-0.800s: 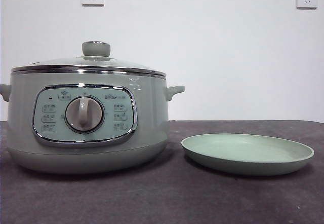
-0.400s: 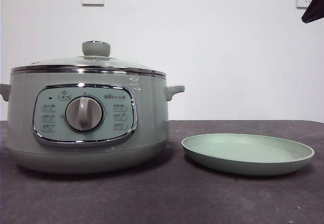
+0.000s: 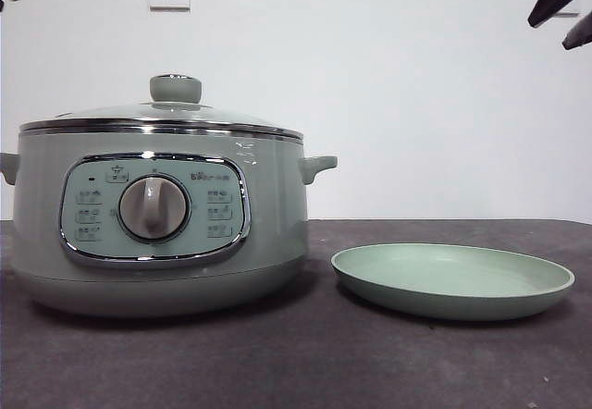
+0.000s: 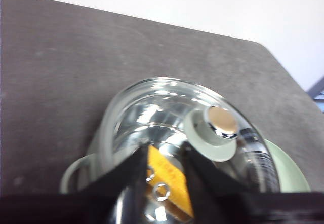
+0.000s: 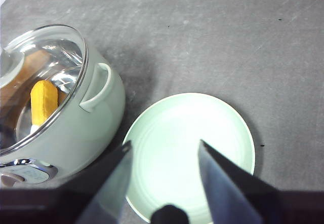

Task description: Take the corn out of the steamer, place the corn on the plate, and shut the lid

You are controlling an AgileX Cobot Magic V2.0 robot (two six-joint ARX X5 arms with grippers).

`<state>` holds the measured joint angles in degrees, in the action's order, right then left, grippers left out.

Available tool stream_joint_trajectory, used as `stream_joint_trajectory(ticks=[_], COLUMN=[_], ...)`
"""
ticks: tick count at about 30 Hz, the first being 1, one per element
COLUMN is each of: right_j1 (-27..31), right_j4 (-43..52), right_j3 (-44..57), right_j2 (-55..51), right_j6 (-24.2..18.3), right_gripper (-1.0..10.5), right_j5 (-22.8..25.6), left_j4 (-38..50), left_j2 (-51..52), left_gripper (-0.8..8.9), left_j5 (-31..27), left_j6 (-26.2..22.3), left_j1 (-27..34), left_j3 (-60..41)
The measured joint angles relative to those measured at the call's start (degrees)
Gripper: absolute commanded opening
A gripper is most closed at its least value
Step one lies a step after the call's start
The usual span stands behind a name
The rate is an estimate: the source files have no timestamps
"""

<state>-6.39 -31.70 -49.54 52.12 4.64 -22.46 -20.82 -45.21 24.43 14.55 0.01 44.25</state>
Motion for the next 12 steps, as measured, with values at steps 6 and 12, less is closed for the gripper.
stream_joint_trajectory(ticks=[6,12], right_j1=[0.0,0.0], right_j4=[0.0,0.0], right_j3=[0.0,-0.1], right_j2=[0.0,0.0], right_j6=[0.0,0.0], right_gripper=[2.3,2.3], right_j5=[0.0,0.0], left_j4=[0.7,-2.8], left_j2=[-4.7,-11.5], left_gripper=[3.46,3.46], left_j5=[3.8,0.8], left_j6=[-0.1,-4.1], left_j1=[-3.5,-9.9], left_j3=[1.3,8.0])
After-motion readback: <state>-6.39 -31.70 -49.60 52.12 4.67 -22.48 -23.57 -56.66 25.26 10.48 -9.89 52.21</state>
